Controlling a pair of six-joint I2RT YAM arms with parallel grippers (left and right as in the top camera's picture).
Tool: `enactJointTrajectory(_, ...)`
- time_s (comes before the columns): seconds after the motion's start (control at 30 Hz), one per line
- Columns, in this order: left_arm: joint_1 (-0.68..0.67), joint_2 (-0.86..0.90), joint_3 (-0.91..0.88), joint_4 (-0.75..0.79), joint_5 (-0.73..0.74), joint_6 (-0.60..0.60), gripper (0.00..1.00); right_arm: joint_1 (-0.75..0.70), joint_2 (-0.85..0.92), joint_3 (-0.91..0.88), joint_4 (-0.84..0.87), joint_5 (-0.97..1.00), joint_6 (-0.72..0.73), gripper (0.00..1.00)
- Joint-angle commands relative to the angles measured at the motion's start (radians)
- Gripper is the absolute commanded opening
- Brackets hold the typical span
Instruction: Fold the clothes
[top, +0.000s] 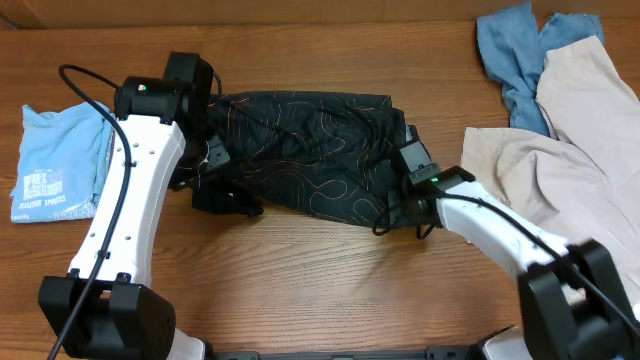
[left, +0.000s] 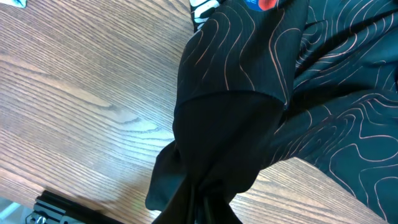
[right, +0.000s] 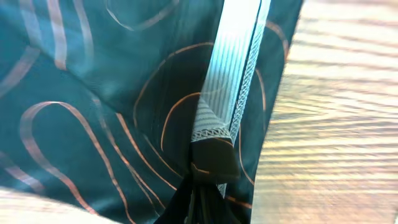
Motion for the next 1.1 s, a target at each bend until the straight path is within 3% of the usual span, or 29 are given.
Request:
enactJointTrajectory(0.0, -0.003, -0.008, 0.016, -0.007, -0.021, 0.012, 0.17, -0.006, -0.09, 0.037, -0.008, 0.014, 0.005, 0.04)
enactJointTrajectory(0.17, -0.003, -0.008, 0.016, -0.041, -0.029, 0.03, 0.17, -0.026, -0.121, 0.061, -0.088, 0.064, 0.008, 0.04)
enactJointTrajectory(0.33, -0.003, -0.008, 0.016, -0.103, -0.032, 0.03, 0.16, -0.128, -0.121, 0.064, -0.257, 0.274, 0.112, 0.04)
enactJointTrajectory(0.53, -0.003, -0.008, 0.01, -0.103, -0.015, 0.029, 0.16, -0.299, -0.126, 0.07, -0.257, 0.286, 0.147, 0.04)
enactJointTrajectory(0.73, -0.006, -0.008, -0.048, -0.077, 0.029, 0.029, 0.15, -0.337, -0.137, 0.117, -0.245, 0.276, 0.138, 0.04)
enactJointTrajectory(1.07, -0.082, -0.008, -0.327, 0.035, 0.209, 0.043, 0.33, -0.337, -0.136, 0.123, -0.222, 0.274, 0.14, 0.04)
